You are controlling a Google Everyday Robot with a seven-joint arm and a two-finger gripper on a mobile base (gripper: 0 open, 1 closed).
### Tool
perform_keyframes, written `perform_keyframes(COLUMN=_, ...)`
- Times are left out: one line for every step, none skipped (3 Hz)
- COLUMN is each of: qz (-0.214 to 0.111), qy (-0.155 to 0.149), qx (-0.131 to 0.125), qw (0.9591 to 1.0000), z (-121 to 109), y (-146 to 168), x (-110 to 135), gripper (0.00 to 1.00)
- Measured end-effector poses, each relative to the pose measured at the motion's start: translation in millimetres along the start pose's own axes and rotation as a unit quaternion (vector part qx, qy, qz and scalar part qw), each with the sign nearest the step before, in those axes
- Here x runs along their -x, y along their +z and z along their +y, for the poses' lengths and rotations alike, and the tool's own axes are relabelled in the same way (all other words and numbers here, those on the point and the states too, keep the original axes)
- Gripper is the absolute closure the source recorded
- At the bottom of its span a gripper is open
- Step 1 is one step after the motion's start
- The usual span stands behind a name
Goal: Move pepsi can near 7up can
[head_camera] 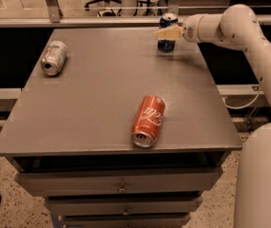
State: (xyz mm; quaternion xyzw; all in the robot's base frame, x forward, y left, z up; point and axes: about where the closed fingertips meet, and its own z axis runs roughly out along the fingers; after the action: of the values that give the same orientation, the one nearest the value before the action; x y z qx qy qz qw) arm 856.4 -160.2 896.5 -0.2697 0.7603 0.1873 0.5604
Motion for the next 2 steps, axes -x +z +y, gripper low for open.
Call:
perform_keyframes(qz=-0.008, qy=0.007, qx=0.013, qw=0.9999, z=8.9, y=-4.1, x=1.3, gripper=0.39)
perform_keyframes(qz=-0.022, qy=0.012, qx=0.040, qw=0.9989, z=29.0, y=-8.8, x=9.0, gripper=0.71)
